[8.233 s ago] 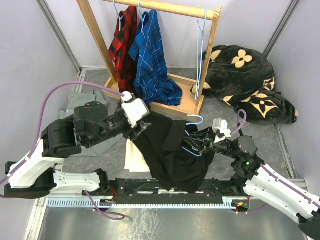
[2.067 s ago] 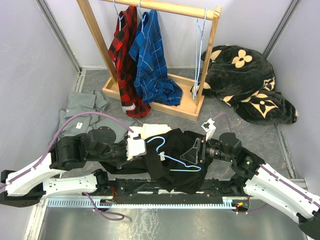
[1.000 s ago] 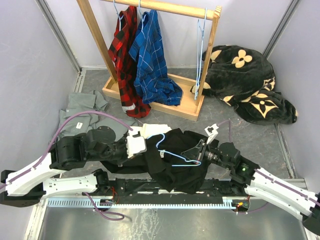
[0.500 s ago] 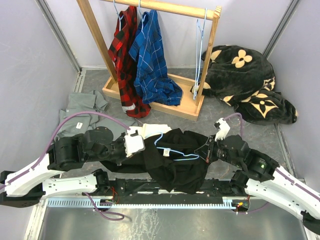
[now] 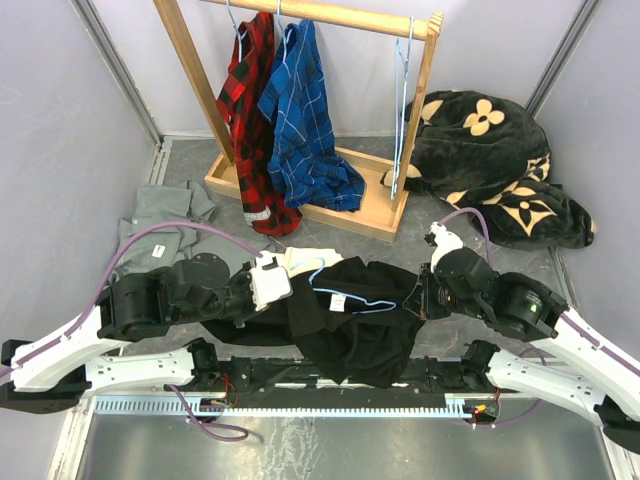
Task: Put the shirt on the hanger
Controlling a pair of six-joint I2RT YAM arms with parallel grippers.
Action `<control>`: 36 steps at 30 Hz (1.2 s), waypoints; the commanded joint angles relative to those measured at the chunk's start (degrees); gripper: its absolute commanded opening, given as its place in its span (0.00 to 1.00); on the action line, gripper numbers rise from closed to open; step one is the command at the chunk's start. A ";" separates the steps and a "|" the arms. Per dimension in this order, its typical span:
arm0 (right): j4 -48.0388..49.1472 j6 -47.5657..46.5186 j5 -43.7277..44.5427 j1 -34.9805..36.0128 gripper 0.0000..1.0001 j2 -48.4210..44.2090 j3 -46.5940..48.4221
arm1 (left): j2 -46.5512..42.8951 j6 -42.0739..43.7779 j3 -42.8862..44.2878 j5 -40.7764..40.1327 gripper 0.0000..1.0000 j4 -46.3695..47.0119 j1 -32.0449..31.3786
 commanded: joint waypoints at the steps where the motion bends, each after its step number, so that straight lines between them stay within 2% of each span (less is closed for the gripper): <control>1: -19.32 -1.39 7.53 -0.57 0.00 3.74 6.77 | -1.01 0.88 2.24 -4.41 0.03 2.20 -0.11; 5: -20.45 -5.20 2.09 -0.63 0.00 6.70 15.29 | -0.24 1.44 2.48 -6.27 0.03 3.13 -0.12; 12: -3.46 -9.05 -18.91 -0.56 0.00 7.53 22.62 | 3.83 3.65 4.93 -6.07 0.03 8.44 -0.13; 15: 3.82 -8.67 -22.82 -0.65 0.00 9.18 25.52 | 6.20 4.89 6.38 -5.99 0.03 10.34 -0.11; 18: 6.79 -9.86 -25.23 -0.59 0.00 12.57 31.29 | 7.88 6.20 8.32 -5.29 0.03 12.95 -0.12; 24: 2.08 -15.93 -22.13 -0.63 0.00 21.68 54.17 | 12.71 10.84 15.76 -3.36 0.03 17.63 -0.12; 32: -18.20 -24.11 -18.25 -0.66 0.00 44.33 101.57 | 24.08 19.73 37.06 -4.75 0.03 19.96 -0.10; 34: -17.84 -24.77 -17.27 -0.61 0.00 44.53 102.97 | 24.99 21.22 39.43 -5.58 0.03 20.79 -0.12; 36: -14.37 -24.90 -16.57 -0.64 0.00 41.19 94.45 | 24.76 21.35 39.20 -5.83 0.03 20.57 -0.07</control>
